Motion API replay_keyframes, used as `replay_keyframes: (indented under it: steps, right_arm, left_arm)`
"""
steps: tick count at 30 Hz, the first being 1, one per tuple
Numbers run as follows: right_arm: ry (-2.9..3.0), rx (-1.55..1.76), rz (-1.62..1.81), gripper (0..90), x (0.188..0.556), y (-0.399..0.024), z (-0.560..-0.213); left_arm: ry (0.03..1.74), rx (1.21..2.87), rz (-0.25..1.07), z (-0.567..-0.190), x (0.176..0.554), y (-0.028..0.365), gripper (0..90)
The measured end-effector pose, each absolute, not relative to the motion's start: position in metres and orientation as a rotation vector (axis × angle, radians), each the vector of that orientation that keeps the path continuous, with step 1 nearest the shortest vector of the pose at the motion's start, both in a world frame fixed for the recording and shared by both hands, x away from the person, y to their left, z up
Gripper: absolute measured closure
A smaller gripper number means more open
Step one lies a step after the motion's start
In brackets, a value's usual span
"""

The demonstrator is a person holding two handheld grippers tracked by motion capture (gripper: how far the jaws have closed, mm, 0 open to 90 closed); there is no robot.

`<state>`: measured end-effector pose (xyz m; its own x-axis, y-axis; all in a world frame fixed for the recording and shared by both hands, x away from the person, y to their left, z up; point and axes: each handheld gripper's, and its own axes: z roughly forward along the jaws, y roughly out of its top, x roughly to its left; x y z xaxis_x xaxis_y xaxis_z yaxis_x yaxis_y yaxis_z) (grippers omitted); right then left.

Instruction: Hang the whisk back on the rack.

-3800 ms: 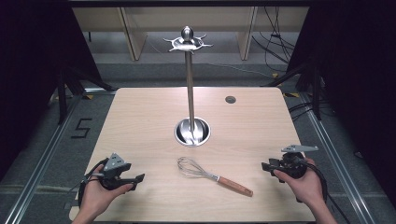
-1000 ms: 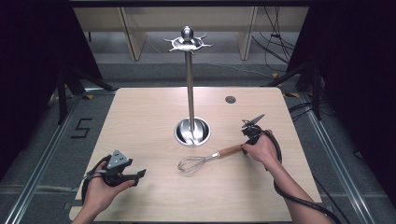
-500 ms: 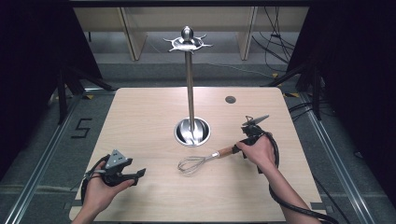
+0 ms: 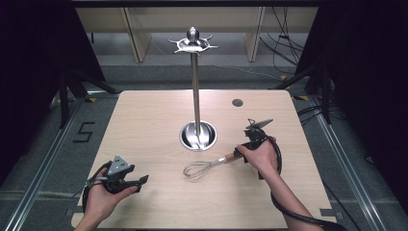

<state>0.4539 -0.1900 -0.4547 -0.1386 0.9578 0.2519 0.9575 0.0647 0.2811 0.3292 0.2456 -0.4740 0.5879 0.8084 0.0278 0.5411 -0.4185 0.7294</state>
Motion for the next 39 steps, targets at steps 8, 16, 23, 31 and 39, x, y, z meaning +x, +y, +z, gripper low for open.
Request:
replay_keyframes:
  steps: [8,16,23,31,39]
  right_arm:
    - [2.215,2.148,0.583,36.5,0.463,-0.164,-0.454]
    - [2.171,2.2,0.584,37.8,0.462,-0.151,-0.458]
    - [2.117,2.289,0.545,37.7,0.455,-0.149,-0.461]
    - [2.205,2.272,0.509,34.5,0.456,-0.162,-0.472]
    - [2.188,2.19,0.521,33.5,0.46,-0.161,-0.481]
  left_arm:
    - [1.085,2.127,0.506,-0.474,0.33,0.244,32.1]
    - [1.067,2.112,0.477,-0.475,0.332,0.241,32.0]
    - [1.067,2.066,0.48,-0.476,0.331,0.238,31.8]
    - [1.089,2.061,0.479,-0.478,0.332,0.236,31.8]
    - [1.075,2.074,0.48,-0.477,0.331,0.237,31.8]
